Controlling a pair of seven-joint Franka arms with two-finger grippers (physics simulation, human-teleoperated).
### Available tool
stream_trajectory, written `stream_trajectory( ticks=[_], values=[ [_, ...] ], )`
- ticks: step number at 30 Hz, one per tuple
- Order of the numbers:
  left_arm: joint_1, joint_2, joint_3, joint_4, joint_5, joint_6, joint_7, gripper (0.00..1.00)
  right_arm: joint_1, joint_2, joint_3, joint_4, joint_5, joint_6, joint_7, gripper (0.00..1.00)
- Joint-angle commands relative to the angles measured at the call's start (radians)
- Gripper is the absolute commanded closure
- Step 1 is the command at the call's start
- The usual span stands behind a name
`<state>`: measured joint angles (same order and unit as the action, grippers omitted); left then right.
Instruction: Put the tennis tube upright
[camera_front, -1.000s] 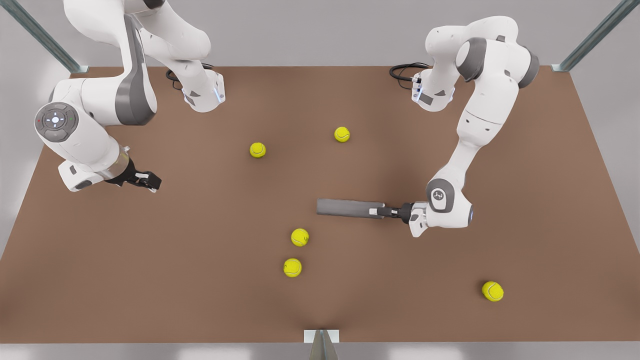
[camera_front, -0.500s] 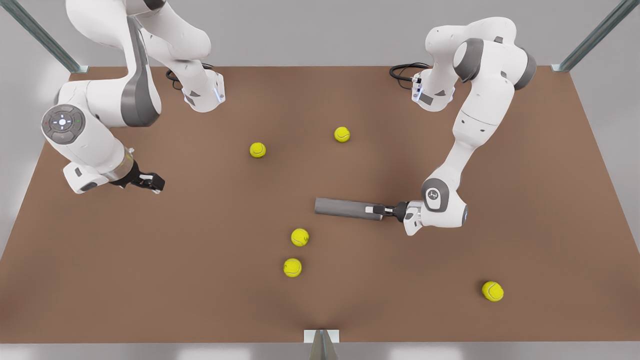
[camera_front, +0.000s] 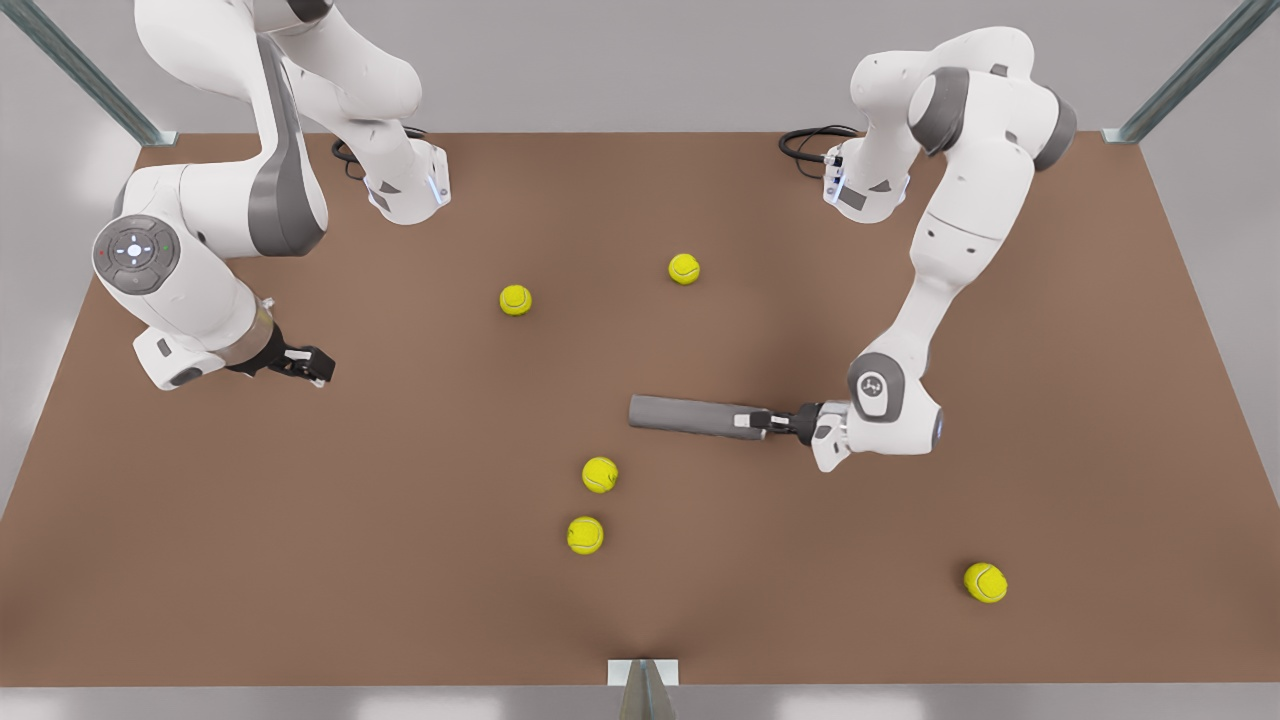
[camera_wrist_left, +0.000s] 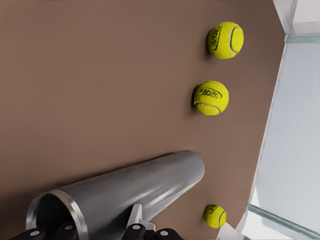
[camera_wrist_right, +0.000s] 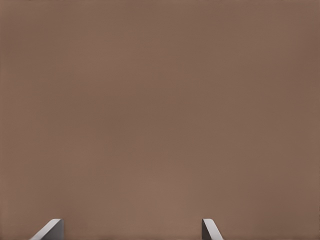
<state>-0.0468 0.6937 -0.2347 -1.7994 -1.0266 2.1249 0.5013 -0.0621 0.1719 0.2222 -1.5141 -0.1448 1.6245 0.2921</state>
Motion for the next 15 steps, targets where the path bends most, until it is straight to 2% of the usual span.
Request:
stream_trajectory(
  ticks=[1,4,8,11,15],
  values=[
    [-0.001,0.000,0.000,0.000,-0.001,0.000,-0.003,0.63,0.001,0.000,0.000,0.000,0.001,0.000,-0.001,0.00],
    [-0.001,-0.016,0.000,0.000,0.002,-0.005,-0.003,0.70,0.013,0.000,0.000,0.002,-0.001,-0.003,0.001,0.00],
    [0.001,-0.020,0.006,0.000,0.003,-0.011,-0.004,0.71,0.011,0.000,0.000,0.000,-0.001,-0.005,0.001,0.00],
    [0.001,-0.020,0.009,0.008,0.003,-0.019,-0.004,0.78,0.013,0.000,0.000,0.002,-0.004,-0.003,0.001,0.00],
    [-0.001,-0.020,0.020,0.011,0.003,-0.025,0.006,0.79,0.011,0.000,0.000,0.002,-0.004,-0.006,0.001,0.00]
  ],
)
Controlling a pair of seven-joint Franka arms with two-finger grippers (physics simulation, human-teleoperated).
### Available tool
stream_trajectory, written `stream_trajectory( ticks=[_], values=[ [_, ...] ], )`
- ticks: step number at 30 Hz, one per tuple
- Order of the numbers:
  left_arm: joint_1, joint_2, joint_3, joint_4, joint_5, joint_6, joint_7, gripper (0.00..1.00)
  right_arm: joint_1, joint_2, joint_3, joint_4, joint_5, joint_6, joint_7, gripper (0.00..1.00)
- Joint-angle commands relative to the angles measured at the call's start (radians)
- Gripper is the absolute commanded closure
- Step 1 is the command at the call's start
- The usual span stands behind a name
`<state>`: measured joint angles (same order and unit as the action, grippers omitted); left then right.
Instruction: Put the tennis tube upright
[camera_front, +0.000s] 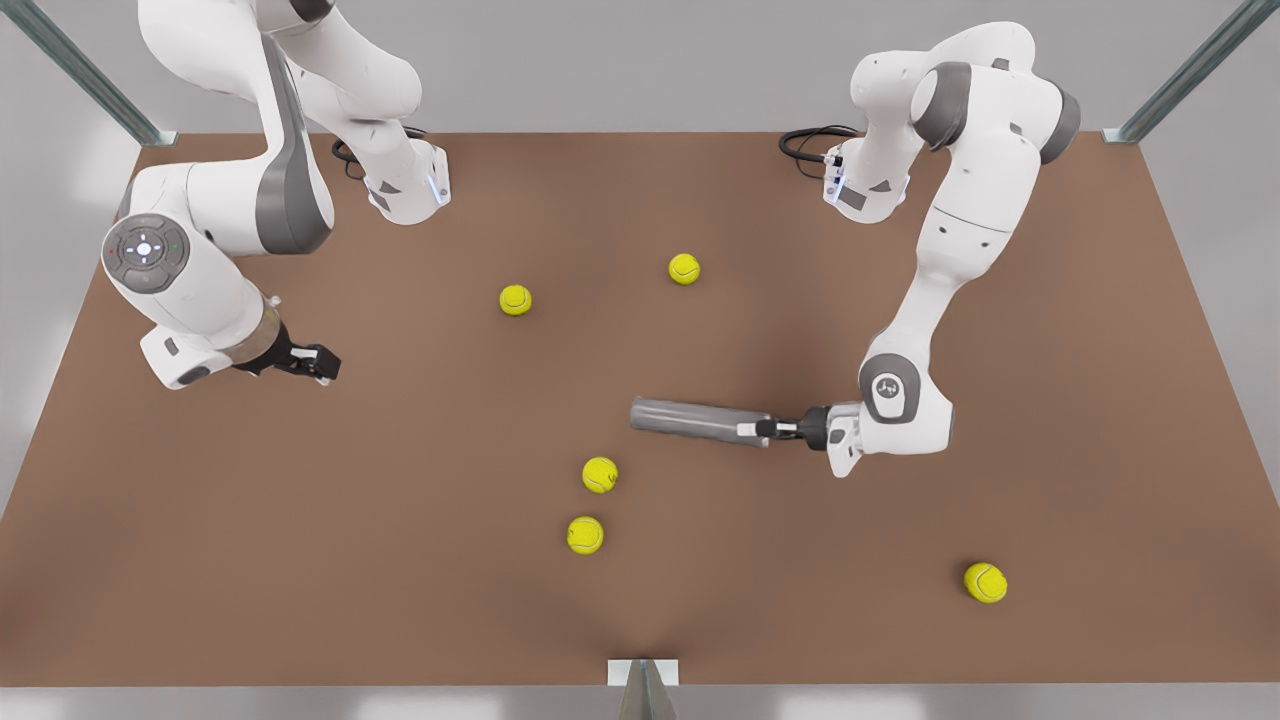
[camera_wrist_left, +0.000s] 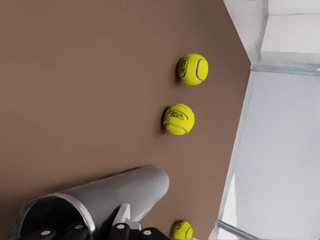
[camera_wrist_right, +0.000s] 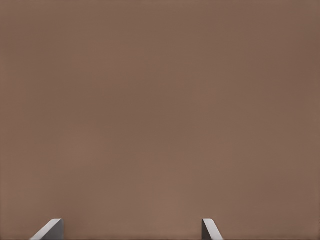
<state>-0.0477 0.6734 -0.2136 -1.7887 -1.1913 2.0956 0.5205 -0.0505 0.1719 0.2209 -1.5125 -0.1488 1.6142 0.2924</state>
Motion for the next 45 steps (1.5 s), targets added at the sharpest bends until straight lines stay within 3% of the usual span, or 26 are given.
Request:
stream_trajectory(
  ticks=[1,20,22,23,45],
  values=[
    [0.000,0.002,-0.001,0.000,0.173,0.006,-0.004,0.79,0.000,0.000,0.002,0.000,0.000,0.000,0.001,0.00],
    [0.002,0.008,0.020,0.020,0.294,0.006,0.036,0.79,-0.017,0.020,-0.005,0.038,-0.008,-0.002,-0.003,0.00],
    [0.002,0.017,0.022,0.020,0.292,0.008,0.047,0.05,-0.016,0.020,-0.005,0.041,-0.008,-0.007,0.007,0.00],
    [0.002,0.017,0.023,0.018,0.292,0.008,0.049,0.00,-0.017,0.020,-0.005,0.041,-0.006,-0.007,0.005,0.00],
    [-0.012,0.051,0.025,0.020,0.282,0.004,0.044,0.00,0.000,0.063,0.002,0.071,0.003,0.003,0.008,0.00]
  ],
)
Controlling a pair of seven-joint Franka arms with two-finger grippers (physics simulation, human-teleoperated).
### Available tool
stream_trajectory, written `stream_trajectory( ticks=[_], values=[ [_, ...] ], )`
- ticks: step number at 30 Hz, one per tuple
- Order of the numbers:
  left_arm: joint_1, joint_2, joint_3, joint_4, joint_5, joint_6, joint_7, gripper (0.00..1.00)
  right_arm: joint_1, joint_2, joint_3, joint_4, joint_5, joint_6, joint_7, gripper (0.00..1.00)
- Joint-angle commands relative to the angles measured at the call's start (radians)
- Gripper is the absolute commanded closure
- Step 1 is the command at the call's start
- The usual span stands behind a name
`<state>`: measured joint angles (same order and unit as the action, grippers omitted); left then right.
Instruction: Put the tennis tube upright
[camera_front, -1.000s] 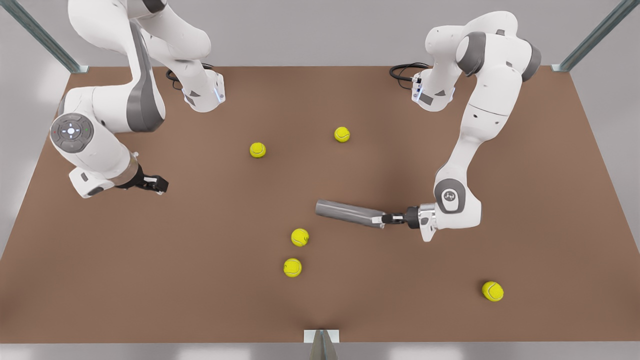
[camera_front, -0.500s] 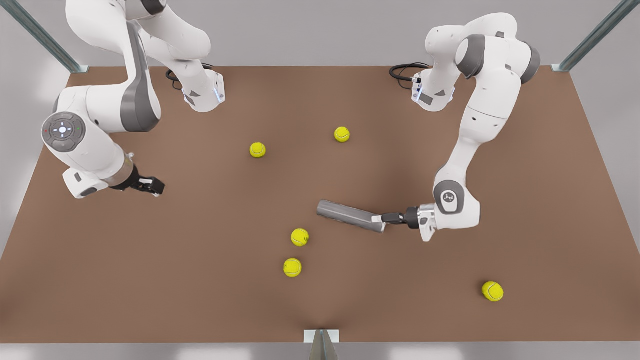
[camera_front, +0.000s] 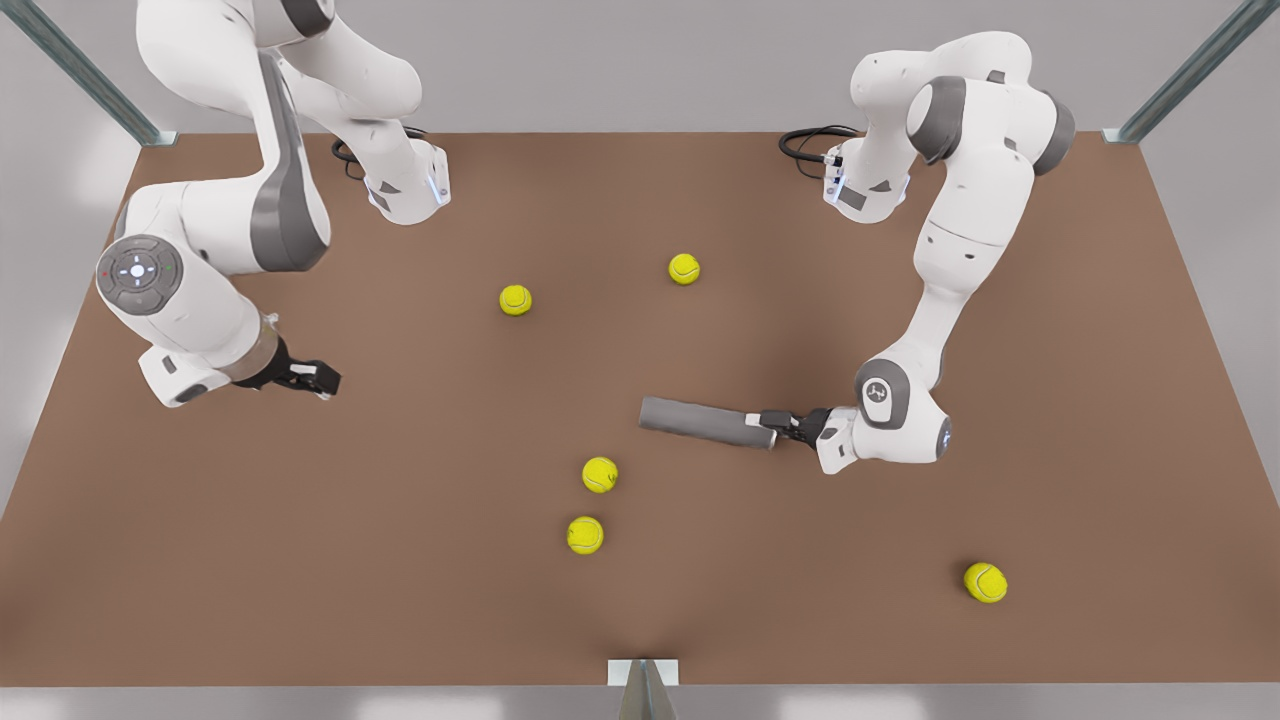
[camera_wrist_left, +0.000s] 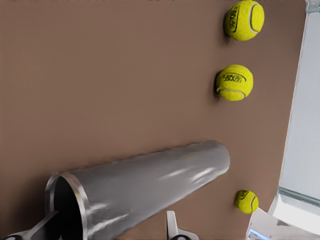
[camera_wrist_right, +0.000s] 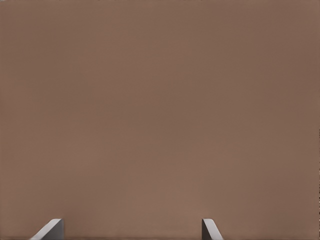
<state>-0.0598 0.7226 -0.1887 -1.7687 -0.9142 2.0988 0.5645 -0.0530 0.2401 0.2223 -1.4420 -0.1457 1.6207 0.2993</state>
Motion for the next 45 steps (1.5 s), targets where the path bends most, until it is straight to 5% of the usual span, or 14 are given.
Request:
stream_trajectory(
  ticks=[1,11,14,17,19,20,39,43,45],
  values=[
    [0.000,-0.002,0.000,0.000,0.005,0.000,-0.002,0.00,0.002,0.007,0.000,-0.001,0.000,0.001,0.000,0.00],
    [-0.014,0.001,-0.006,0.000,-0.026,-0.002,-0.006,0.00,0.162,0.027,-0.001,0.045,0.023,0.005,0.003,0.00],
    [-0.014,0.003,-0.006,0.000,-0.026,-0.002,-0.006,0.19,0.157,0.028,-0.006,0.049,0.023,0.010,0.003,0.00],
    [-0.012,0.003,-0.006,0.000,-0.028,-0.011,-0.009,0.22,0.134,0.034,-0.009,0.049,0.023,0.011,0.004,0.00],
    [-0.008,0.003,-0.005,0.000,-0.041,-0.036,-0.009,0.22,0.136,0.042,-0.009,0.049,0.021,0.016,0.004,0.00],
    [-0.008,0.003,-0.003,0.000,-0.043,-0.039,-0.009,0.00,0.121,0.045,-0.011,0.049,0.011,0.016,0.006,0.00],
    [0.043,0.044,-0.005,0.003,-0.186,-0.137,0.117,0.00,0.085,0.059,-0.003,0.049,0.015,0.033,-0.011,0.00],
    [0.046,0.044,-0.005,0.003,-0.186,-0.148,0.114,0.27,0.096,0.058,-0.001,0.045,0.018,0.019,-0.002,0.00],
    [0.048,0.044,-0.005,0.003,-0.186,-0.155,0.114,0.32,0.098,0.058,-0.001,0.041,0.018,0.018,-0.008,0.00]
  ],
)
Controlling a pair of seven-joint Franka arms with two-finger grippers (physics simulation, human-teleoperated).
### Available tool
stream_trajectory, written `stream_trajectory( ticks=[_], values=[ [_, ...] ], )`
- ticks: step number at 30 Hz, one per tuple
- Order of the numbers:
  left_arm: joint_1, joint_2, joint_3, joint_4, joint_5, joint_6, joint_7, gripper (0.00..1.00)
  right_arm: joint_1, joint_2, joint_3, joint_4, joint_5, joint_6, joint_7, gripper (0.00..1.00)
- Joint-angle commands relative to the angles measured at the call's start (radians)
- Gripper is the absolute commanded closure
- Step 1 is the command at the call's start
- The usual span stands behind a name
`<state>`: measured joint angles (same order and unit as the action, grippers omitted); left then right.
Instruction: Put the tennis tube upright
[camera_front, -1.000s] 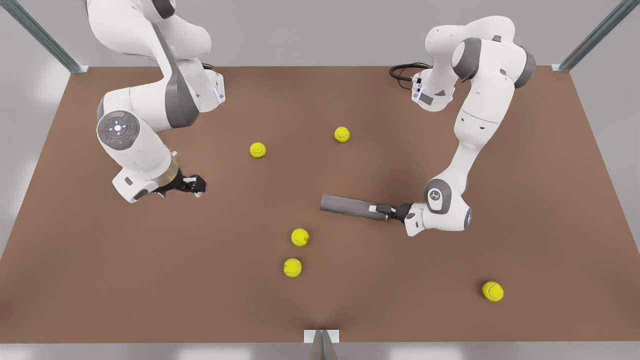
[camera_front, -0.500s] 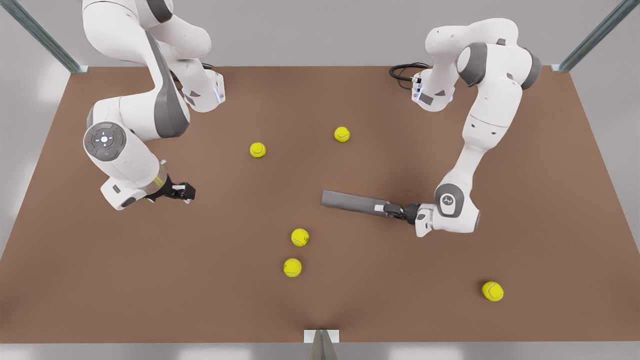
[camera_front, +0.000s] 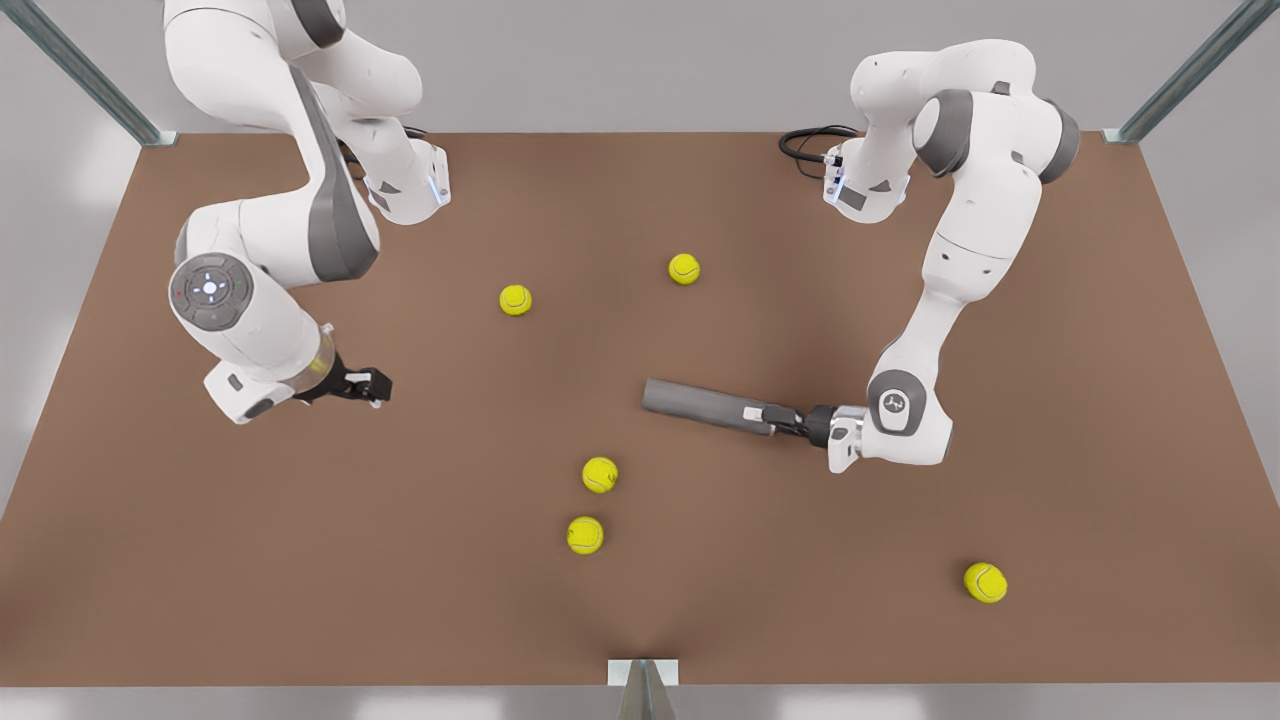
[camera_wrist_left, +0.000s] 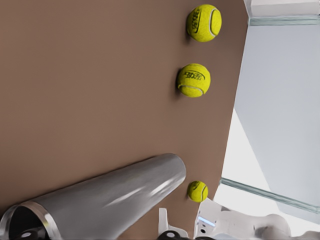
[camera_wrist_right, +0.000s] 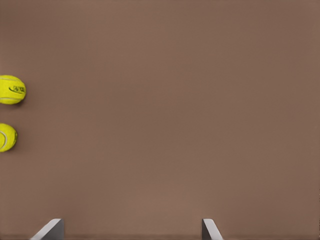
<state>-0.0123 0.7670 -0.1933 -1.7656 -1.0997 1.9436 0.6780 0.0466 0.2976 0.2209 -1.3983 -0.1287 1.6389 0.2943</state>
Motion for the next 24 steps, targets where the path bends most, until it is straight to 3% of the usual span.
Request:
stream_trajectory(
  ticks=[1,10,24],
  values=[
    [0.000,0.000,0.000,0.000,0.000,0.000,-0.002,0.35,-0.001,0.000,0.002,0.001,0.000,-0.001,0.000,0.00],
    [0.000,0.000,0.005,0.000,0.000,-0.015,-0.002,0.53,0.012,0.000,0.000,0.001,-0.005,0.002,0.003,0.00],
    [-0.003,-0.002,0.017,0.005,0.003,-0.034,0.000,0.71,0.006,0.000,0.000,-0.001,-0.006,0.002,0.008,0.00]
  ],
)
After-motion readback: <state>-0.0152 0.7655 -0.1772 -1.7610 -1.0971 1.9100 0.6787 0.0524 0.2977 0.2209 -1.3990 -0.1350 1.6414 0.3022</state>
